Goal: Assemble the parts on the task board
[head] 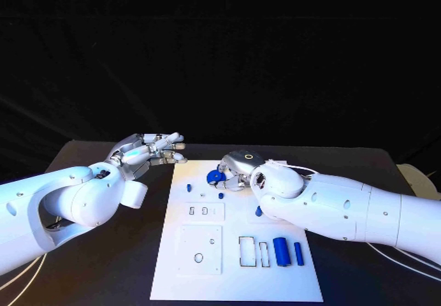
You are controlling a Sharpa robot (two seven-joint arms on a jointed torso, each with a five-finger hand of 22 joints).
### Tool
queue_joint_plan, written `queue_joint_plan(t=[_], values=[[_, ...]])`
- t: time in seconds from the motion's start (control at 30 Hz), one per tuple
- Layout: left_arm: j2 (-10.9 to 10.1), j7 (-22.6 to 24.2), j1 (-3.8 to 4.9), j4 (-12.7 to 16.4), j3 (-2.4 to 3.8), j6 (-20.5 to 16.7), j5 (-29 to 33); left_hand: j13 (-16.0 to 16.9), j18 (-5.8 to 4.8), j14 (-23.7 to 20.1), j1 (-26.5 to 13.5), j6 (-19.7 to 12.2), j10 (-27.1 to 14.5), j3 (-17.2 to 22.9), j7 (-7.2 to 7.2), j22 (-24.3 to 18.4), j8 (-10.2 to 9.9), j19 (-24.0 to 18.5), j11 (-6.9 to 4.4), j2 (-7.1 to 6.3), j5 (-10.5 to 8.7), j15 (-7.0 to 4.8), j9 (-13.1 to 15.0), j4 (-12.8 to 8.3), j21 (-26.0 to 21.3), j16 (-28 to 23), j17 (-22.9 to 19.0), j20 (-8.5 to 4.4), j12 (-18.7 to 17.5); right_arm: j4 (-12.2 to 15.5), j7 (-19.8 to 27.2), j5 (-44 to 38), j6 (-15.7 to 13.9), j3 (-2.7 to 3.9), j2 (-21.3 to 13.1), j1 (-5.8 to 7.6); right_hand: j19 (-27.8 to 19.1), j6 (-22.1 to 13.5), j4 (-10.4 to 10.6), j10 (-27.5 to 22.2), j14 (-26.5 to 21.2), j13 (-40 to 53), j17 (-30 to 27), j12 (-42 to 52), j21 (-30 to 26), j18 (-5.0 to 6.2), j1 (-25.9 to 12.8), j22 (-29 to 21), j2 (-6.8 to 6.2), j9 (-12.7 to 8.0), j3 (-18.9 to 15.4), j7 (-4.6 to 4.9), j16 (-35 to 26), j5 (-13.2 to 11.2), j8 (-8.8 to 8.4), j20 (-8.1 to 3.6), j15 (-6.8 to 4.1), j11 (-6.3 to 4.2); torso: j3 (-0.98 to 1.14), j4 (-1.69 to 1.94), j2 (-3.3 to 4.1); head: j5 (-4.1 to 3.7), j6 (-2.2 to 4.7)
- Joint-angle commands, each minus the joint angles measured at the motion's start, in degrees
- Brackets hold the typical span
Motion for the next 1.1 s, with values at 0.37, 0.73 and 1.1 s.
queue_joint_plan(t=[0.37,0.73,1.1], values=[[-0.1,0.3,0.08,-0.2,0.03,0.6,0.0,0.1,0.12,-0.4,-0.1,-0.3,-0.4,-0.2,0.34,0.0,-0.2,-0.3,-0.15,0.32,0.08,-0.14,0.1,0.0,0.3,0.3,0.1,0.01,-0.4,6.1,-1.5,-1.4,-3.9,0.19,-5.1,0.44,2.9,0.8,0.0,0.4,6.0,8.2,15.1,0.3,0.1,-0.46,2.1,11.8,0.18,0.1,-0.8,-0.01,0.2,1.7,-0.25,0.44,0.15,0.36,0.03,-0.35,-0.19,-0.17,0.3],[0.3,0.3,0.07,-0.9,0.02,0.7,0.0,0.1,0.12,-0.4,-0.1,-0.3,-0.4,-0.2,0.34,0.0,-0.2,-0.3,-0.15,0.32,0.08,-0.14,0.1,0.0,0.3,0.3,0.1,0.01,-0.4,13.1,9.8,12.5,-10.8,0.9,-17.4,3.31,1.3,2.1,-8.6,-1.1,5.6,6.3,13.5,-1.6,-2.1,0.19,19.1,10.2,0.3,0.2,3.9,-0.67,-0.6,-7.6,-0.55,-0.27,-0.76,-0.3,0.08,-0.99,-1.01,-0.8,0.5],[1.4,0.3,0.04,-1.8,-0.03,1.1,0.0,0.1,0.12,-0.5,0.0,-0.3,-0.5,-0.2,0.36,0.0,-0.2,-0.4,-0.14,0.32,0.09,-0.12,0.1,0.0,0.3,0.3,0.1,0.03,-0.4,10.6,21.1,31.1,-5.6,0.75,-25.7,3.0,-1.9,2.3,-10.8,-2.9,5.1,4.3,11.7,-3.6,-6.7,1.35,22.2,7.1,-1.71,-0.2,5.4,-0.77,-1.6,-10.3,-1.3,-0.4,-0.72,-0.52,0.37,-2.17,-2.11,-1.04,0.4]])
